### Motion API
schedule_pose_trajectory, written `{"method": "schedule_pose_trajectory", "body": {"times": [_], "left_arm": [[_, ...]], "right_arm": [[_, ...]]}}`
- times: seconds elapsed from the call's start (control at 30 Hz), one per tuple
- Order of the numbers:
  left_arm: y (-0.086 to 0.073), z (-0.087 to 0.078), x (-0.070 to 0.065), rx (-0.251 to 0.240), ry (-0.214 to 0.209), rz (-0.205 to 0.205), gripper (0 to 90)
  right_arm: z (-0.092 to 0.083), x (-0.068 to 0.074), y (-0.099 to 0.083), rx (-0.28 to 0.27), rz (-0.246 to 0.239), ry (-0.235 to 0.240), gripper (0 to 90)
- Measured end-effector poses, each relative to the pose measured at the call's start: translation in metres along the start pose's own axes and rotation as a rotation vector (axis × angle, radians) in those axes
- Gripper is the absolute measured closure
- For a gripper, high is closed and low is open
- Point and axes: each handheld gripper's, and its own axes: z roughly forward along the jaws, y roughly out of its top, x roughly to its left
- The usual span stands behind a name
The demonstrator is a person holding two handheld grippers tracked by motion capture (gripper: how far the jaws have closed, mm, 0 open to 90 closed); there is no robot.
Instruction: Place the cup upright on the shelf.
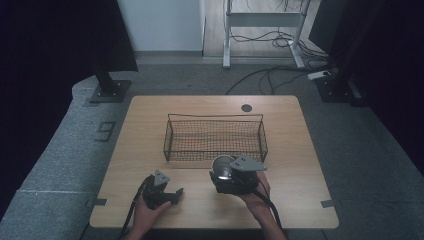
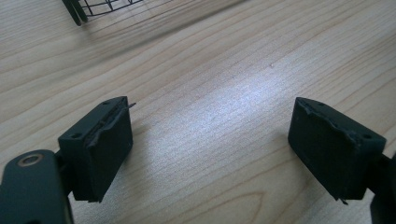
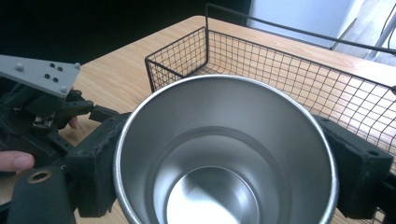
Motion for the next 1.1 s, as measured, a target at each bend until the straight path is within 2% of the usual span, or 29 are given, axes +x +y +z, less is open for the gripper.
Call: {"method": "schedule_pose_trajectory", "body": {"times": [0.1,1.1], "left_arm": [[0.000,0.000,0.000,0.000,0.000,0.000,13.7],[0.000,0.000,0.000,-0.001,0.001,0.000,13.7]], "right_arm": [[-0.001,-0.001,0.003,-0.005,0.010,0.025,13.3],[0.006,-0.013,0.030,-0.023,0.002,-0.013,13.3]]}}
